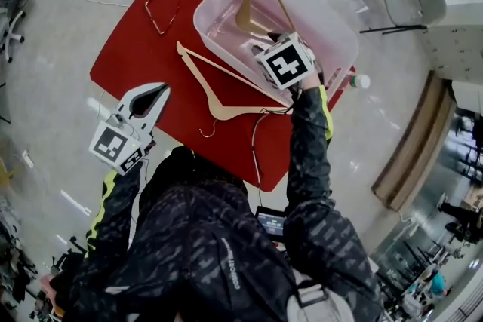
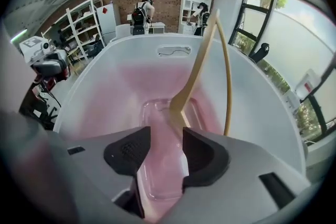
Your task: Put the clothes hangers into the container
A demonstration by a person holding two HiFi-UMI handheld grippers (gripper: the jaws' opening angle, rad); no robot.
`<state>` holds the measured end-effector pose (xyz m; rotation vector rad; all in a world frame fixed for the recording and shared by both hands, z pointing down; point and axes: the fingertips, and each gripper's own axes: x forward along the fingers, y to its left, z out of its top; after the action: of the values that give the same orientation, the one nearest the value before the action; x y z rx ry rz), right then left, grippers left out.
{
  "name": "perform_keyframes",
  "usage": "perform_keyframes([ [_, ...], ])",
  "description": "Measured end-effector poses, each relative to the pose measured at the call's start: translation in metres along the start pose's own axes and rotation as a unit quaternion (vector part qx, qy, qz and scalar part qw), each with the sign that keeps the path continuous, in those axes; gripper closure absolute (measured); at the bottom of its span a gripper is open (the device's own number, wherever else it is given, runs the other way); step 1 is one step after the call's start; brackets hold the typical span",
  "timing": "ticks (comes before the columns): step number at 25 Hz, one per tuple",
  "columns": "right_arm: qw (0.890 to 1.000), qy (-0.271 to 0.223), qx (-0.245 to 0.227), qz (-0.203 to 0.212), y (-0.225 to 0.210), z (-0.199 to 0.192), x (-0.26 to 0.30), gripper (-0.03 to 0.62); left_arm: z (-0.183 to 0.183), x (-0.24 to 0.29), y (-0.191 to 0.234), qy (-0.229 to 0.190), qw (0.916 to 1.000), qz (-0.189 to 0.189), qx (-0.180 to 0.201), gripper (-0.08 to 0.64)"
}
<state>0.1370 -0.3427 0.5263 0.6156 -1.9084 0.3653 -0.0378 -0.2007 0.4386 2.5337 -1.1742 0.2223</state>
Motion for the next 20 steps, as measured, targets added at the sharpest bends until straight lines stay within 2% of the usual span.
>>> perform_keyframes([
  [4,1.0,-0.026,-0.004,-0.008,0.0,0.013,-0.006,0.403,0.002,-0.002,0.003,0.0,1.0,0.002,-0.001,0.548],
  [6,0.999,-0.042,-0.004,-0.02,-0.001,0.021,-0.01,0.449,0.003,-0.002,0.003,-0.003,1.0,0.001,-0.002,0.548],
  [9,0.996,-0.063,-0.008,-0.063,-0.011,0.029,-0.021,0.542,0.005,-0.001,0.001,-0.007,0.9999,-0.007,-0.002,0.548],
  [11,0.994,-0.082,-0.007,-0.078,-0.014,0.036,-0.031,0.561,0.008,0.0,-0.002,-0.01,0.9999,-0.013,-0.001,0.548],
  [15,0.989,-0.13,0.006,-0.064,-0.004,0.049,-0.055,0.575,0.016,-0.002,-0.004,-0.015,0.9997,-0.02,-0.004,0.548],
  [20,0.987,-0.153,0.014,-0.055,0.015,0.051,-0.08,0.577,0.022,-0.007,-0.008,-0.015,0.9992,-0.035,-0.009,0.548],
])
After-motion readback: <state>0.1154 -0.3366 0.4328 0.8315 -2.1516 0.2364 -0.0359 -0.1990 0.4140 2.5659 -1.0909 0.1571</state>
